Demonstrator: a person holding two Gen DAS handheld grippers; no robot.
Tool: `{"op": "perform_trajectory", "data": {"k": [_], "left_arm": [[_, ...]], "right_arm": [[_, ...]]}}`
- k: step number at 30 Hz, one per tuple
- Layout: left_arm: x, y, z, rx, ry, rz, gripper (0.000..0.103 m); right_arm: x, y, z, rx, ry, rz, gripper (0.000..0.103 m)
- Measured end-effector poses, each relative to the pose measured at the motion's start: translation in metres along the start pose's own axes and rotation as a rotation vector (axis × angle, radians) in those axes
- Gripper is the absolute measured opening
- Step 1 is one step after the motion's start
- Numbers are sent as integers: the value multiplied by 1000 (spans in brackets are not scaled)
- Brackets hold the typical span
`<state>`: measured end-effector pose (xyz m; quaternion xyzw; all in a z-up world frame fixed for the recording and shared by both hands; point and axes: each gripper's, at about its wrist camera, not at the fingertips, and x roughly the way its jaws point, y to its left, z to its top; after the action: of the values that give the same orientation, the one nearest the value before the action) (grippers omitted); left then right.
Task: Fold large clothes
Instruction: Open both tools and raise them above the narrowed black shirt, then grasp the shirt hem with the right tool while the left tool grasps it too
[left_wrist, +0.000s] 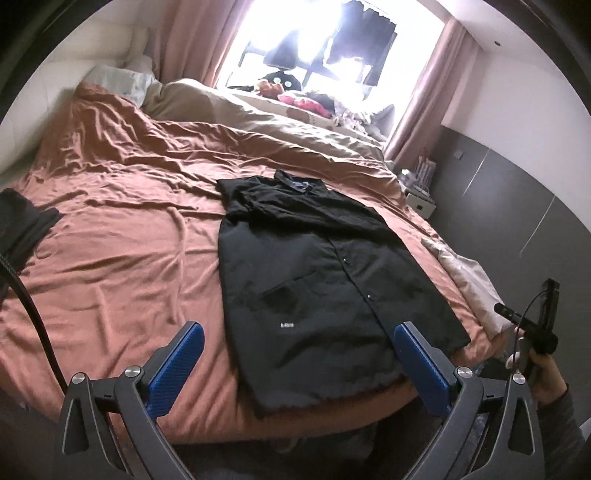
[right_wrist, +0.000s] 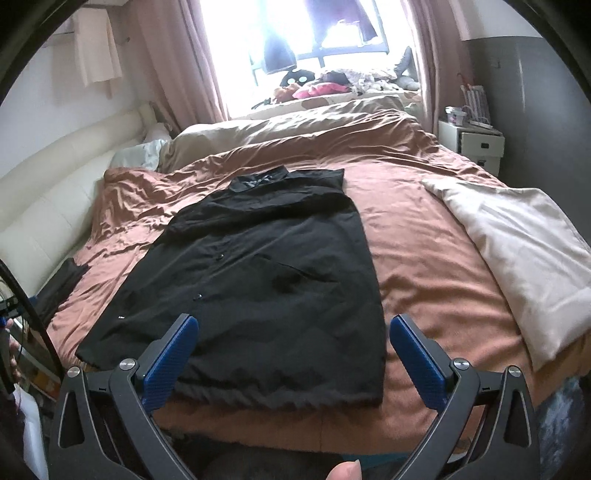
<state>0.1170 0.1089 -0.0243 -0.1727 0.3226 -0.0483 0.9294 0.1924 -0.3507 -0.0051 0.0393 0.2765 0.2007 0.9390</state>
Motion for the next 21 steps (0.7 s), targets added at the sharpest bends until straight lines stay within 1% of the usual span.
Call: {"op": "perform_trajectory", "data": {"k": [2,4,7,10,12,14,18,20,21], "left_arm": [[-5,1,-8,-5,-7,-7,103],[-8,3,-14,-8,-4,-15,103],[-7,7,-23,-17,9,-3,103],[-1,10,-29,-32,38,34,103],[4,15,-34,-61,66,70,103],[10,23,-39,-101,78,57,103],[23,26,-47,-100,88,58,101],[33,27,-51,-103,104,57,101],[39,26,-52,-99,117,57,100]], "right_arm": [[-5,-2,-8,14,5,-10,103],[-5,-6,-16,36,31,-21,103],[-4,-14,-27,78,70,-42,103],[-6,-24,-33,118,70,-34,103],[-8,-31,-37,140,68,-47,103],[-7,-35,-40,156,73,-55,103],[-1,-42,-46,174,84,-41,103],[4,-44,-48,179,87,-34,100],[7,-45,-47,183,89,-26,94]]}}
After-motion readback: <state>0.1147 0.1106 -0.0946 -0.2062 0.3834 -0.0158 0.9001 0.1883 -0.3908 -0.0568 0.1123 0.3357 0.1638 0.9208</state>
